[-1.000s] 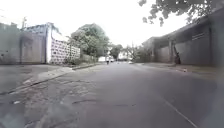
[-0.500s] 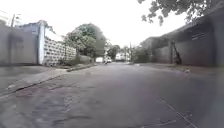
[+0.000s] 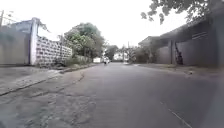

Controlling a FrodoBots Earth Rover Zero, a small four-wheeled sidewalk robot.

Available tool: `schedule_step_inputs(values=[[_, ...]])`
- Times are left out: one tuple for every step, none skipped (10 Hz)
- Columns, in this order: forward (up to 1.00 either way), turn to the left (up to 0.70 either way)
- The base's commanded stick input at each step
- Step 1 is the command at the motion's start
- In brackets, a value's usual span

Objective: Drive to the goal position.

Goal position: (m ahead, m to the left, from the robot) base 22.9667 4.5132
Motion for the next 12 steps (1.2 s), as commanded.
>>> schedule_step_inputs(values=[[1.00,0.03],[1.00,0.03],[1.00,0.03],[1.00,0.03],[1.00,0.03],[1.00,0.03],[1.00,0.03],[1.00,0.03],[1.00,0.03],[1.00,0.03],[1.00,0.03],[1.00,0.03]])
